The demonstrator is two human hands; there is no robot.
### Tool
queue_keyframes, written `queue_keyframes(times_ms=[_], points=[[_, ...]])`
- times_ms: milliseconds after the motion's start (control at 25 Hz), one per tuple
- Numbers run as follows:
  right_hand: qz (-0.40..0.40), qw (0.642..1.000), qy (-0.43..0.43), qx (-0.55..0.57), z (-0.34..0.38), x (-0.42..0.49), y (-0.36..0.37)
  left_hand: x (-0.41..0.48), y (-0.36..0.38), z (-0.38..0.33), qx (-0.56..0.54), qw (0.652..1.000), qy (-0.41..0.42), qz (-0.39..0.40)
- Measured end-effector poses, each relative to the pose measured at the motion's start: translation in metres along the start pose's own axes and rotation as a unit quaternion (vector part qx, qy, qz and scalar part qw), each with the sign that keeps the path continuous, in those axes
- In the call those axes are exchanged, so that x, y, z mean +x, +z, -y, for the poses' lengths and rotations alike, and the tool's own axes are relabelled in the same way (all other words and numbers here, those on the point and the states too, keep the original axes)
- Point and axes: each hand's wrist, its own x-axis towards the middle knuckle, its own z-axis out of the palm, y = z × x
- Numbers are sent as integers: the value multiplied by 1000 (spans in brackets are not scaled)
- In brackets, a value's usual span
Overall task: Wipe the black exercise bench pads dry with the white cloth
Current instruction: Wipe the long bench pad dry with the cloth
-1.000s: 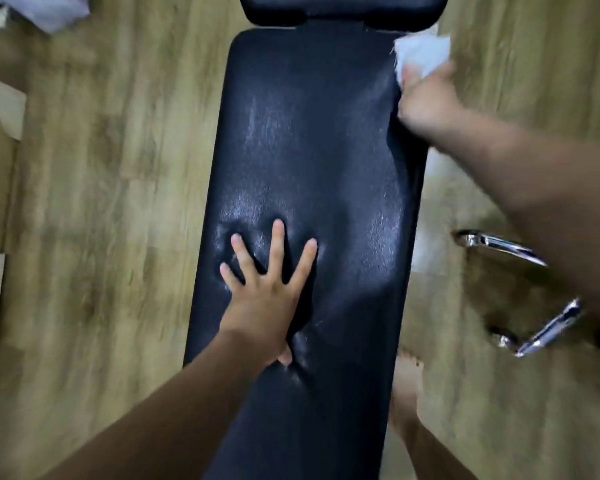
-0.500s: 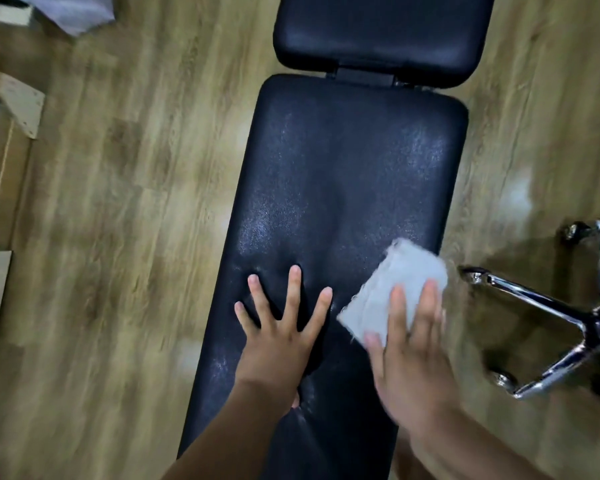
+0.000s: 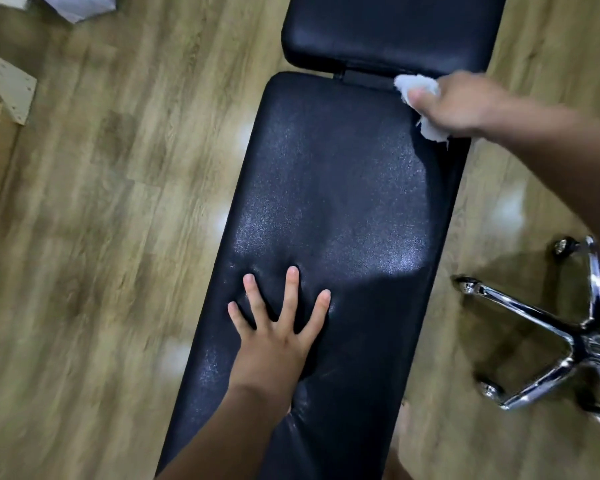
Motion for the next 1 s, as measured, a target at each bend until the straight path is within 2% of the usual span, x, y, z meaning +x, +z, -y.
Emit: queue_keyframes(times_ms=[80, 160, 320, 400, 480, 560, 600, 640, 720, 840, 920, 1000], points=[[15, 999, -17, -38, 17, 4, -10, 0, 1, -1, 4, 1000, -6, -1], [-25, 996, -63, -58, 13, -7, -1, 0, 1, -3, 6, 1000, -10, 1], [-48, 980, -34, -191, 7, -59, 32, 1, 2, -2, 5, 1000, -8, 5], [-62, 969, -62, -232, 14, -59, 28, 2, 2, -2, 2, 1000, -8, 8], [-31, 985, -64, -154, 16, -25, 7, 2, 1, -2, 3, 1000, -6, 10], [41, 998, 23, -45, 13, 8, -10, 0, 0, -3, 1, 1000, -8, 18], [49, 997, 56, -11, 9, 16, -8, 0, 0, -3, 1, 1000, -7, 16], [29, 998, 55, 3, 6, 17, -1, 2, 0, -3, 1, 1000, -5, 12], [-59, 998, 7, 18, 2, -4, 25, 1, -2, -3, -3, 1000, -6, 12], [-159, 985, -18, 67, 1, -65, 65, -2, -3, -1, -12, 1000, -6, 9], [-199, 976, -15, 84, 5, -109, 95, 0, -2, -1, -15, 1000, -5, 7], [-206, 971, 0, 123, 16, -153, 120, -1, -3, -2, -13, 1000, -6, 10]])
